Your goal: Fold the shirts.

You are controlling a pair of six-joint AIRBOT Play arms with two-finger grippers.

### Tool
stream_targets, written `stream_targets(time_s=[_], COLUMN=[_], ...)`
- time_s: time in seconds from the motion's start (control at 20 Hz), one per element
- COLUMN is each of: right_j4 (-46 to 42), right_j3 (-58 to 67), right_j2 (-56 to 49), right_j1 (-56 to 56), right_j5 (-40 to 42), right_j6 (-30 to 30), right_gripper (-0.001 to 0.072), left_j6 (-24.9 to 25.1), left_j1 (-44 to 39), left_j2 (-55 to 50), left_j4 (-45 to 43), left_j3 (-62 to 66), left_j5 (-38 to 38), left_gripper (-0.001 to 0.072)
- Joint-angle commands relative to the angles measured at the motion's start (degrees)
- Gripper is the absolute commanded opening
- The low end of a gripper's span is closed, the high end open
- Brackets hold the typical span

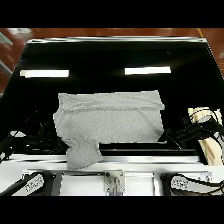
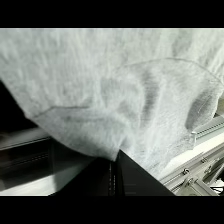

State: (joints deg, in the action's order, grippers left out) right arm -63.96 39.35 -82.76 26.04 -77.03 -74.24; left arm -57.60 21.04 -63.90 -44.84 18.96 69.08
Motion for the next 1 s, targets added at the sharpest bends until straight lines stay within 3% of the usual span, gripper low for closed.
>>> stream_targets(time_s=[0.0, 0.2, 0.6, 0.95], right_j4=[0.9, 0.9, -4.9, -0.9], right_j3=[1.8, 4.9, 11.0, 6.7], right_j2=[0.0, 0.0, 0.0, -4.3], right_j1=[-0.5, -0.5, -0.5, -2.0], right_j5=[10.4, 11.6, -0.5, 1.4], right_j6=[0.2, -0.6, 0.3, 0.2], right_gripper=[0.0626, 0.0590, 0.0593, 0.0593], left_j6=[0.4, 0.4, 0.4, 0.3], left_j1=[0.0, 0.0, 0.0, 0.0], left_j2=[0.7, 0.7, 0.7, 0.8], left_j4=[0.5, 0.5, 0.5, 1.4], left_j3=[0.8, 3.1, 3.9, 3.9], left_j5=[1.1, 3.3, 3.6, 4.6], left_gripper=[0.0034, 0.0034, 0.0034, 0.0034])
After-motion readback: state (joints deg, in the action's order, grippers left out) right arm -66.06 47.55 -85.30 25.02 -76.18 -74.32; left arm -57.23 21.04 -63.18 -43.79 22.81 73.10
